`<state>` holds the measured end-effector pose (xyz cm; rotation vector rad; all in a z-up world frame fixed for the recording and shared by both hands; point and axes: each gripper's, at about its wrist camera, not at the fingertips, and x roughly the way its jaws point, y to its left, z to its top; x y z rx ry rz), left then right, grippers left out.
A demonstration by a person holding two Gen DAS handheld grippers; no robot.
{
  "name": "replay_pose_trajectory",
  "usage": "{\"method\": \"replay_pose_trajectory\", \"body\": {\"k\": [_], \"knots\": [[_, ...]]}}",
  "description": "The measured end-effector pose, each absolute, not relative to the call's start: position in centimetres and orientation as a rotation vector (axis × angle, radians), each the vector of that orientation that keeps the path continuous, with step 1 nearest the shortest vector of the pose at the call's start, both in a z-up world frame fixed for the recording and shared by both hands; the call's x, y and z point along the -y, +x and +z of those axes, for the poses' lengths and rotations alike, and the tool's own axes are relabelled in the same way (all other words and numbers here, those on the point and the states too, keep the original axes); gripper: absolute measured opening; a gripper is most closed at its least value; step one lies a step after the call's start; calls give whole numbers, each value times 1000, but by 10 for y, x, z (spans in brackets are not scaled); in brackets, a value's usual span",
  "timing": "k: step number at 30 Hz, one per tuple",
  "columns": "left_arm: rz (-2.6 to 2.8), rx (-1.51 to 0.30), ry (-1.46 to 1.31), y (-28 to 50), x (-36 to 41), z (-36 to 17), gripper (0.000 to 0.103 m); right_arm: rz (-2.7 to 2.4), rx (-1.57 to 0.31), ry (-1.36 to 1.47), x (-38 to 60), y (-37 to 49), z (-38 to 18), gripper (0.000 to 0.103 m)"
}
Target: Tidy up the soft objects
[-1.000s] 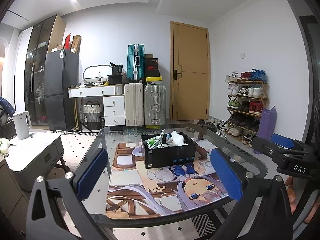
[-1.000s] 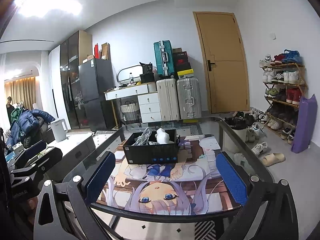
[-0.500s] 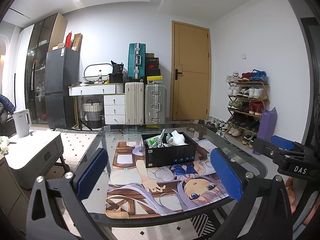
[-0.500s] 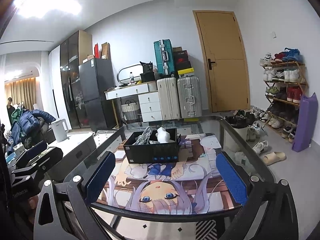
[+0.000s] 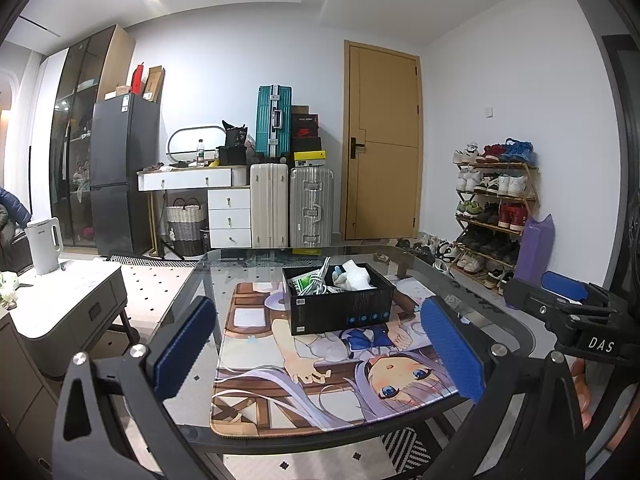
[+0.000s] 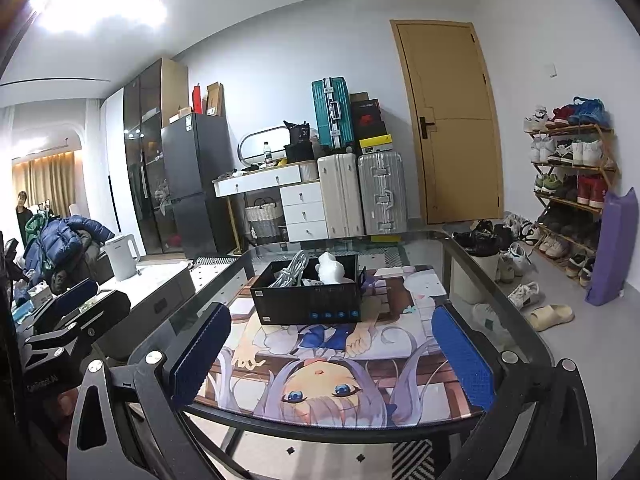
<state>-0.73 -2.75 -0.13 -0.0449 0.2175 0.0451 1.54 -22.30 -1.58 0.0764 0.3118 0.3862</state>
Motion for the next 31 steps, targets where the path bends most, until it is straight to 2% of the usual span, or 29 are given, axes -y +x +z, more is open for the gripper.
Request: {"method": "replay_pose_trajectory", "body": {"k": [31], "knots": [[34,-223,-52,-5,27,-2,103,398,-318,72,221,14,-18,102]]}}
